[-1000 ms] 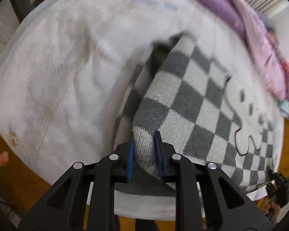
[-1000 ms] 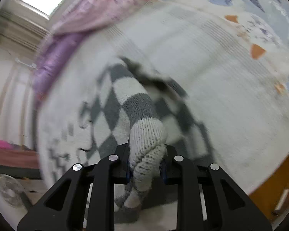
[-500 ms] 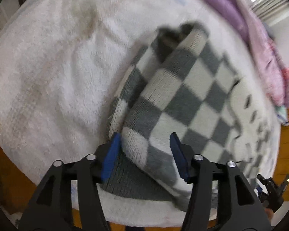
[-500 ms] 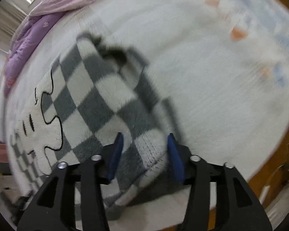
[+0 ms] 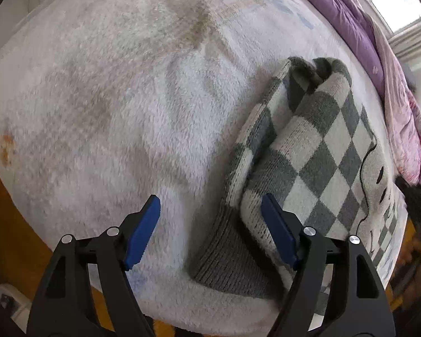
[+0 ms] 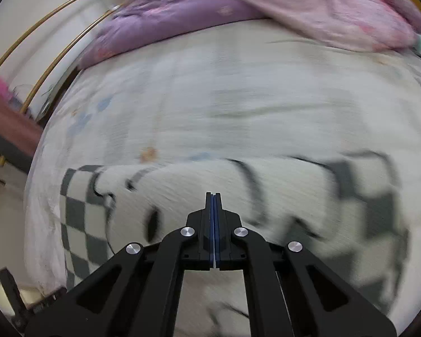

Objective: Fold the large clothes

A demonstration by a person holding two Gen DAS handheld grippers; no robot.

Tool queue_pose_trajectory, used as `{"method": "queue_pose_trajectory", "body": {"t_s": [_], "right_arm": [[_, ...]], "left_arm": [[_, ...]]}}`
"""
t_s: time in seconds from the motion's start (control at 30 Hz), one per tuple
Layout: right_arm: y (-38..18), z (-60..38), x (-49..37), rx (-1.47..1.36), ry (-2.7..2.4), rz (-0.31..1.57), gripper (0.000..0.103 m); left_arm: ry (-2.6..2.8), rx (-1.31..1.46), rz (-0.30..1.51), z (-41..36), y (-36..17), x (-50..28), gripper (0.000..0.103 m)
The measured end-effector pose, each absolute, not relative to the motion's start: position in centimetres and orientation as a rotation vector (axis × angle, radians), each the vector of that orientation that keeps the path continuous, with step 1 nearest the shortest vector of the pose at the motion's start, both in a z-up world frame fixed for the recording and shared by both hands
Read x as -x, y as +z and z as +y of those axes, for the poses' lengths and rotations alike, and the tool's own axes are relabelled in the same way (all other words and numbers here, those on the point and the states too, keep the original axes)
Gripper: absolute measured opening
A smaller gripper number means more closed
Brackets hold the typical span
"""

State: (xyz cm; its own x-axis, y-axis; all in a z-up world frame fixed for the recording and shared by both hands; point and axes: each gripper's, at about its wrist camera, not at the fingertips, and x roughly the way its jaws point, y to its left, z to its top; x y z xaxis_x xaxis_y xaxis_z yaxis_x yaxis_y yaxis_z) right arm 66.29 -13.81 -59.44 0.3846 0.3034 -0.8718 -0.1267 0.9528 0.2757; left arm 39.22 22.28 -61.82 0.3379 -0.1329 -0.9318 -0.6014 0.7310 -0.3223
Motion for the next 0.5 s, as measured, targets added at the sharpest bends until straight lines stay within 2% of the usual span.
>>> {"method": "queue_pose_trajectory", "body": {"t_s": [0.07, 0.2, 0.5], "right_arm": [[-61.4, -13.1, -66.3, -0.147, 0.255, 1.164, 0.001], [-63.1, -13.3, -63.3, -0.249, 0.236, 1.203, 0.001], [-63.8, -13.6, -52.3, -0.259, 0.202, 1.236, 0.001]], "left_arm": [[0.362, 0.778, 1.191, 22.5, -62.2, -38.5, 0.083], [0.362, 0.854, 1.163, 22.7, -63.0, -37.6, 0.083], [0.297, 0.919, 1.154, 21.4, -63.2, -37.4, 0.084]]}}
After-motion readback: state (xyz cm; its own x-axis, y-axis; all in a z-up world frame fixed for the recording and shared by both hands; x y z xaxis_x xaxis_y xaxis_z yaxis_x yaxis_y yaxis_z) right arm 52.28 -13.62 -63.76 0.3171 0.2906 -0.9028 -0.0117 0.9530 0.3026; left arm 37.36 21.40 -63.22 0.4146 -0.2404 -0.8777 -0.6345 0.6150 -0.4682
